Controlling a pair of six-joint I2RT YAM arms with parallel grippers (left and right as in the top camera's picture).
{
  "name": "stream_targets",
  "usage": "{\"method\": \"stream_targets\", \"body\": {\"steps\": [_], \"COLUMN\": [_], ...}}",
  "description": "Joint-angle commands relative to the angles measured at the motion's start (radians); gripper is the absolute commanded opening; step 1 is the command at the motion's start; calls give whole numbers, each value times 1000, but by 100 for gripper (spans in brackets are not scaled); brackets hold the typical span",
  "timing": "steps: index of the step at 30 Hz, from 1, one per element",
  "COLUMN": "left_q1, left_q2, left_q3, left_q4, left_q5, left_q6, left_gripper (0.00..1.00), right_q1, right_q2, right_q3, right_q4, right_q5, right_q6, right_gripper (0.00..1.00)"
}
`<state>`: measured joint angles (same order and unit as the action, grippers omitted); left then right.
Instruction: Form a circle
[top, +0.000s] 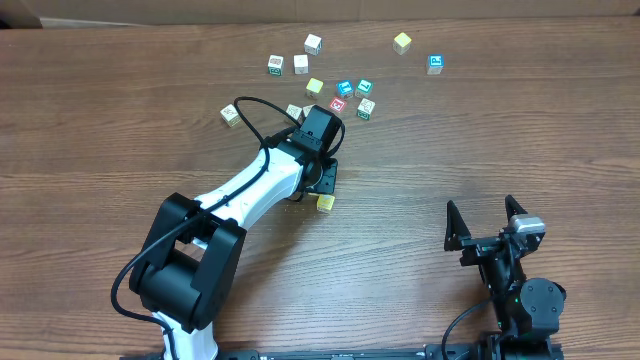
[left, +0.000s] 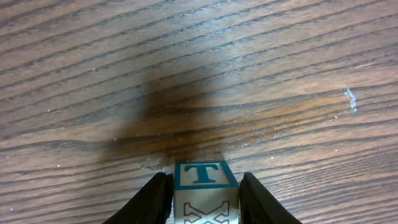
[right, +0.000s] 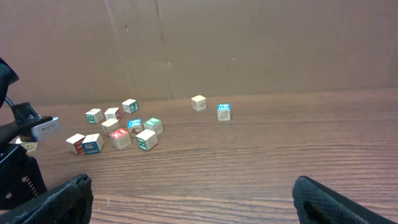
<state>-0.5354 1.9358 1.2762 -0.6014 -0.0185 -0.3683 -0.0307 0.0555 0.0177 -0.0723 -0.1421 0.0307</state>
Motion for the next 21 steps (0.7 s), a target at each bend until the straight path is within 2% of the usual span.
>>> {"method": "stream_targets", "body": {"steps": [1, 21], "left_q1": [-3, -2], "left_q2": [14, 14], "left_q3": [9, 9], "left_q4": [0, 14], "left_q5": [9, 11], "left_q6": [48, 119], "left_gripper": [33, 29], "right_q1": [5, 5], "right_q2": [0, 0], "right_q3": [-10, -10], "right_q4": [2, 3], "right_q5": [-2, -2], "right_q6": [6, 6], "right_gripper": [100, 100]}}
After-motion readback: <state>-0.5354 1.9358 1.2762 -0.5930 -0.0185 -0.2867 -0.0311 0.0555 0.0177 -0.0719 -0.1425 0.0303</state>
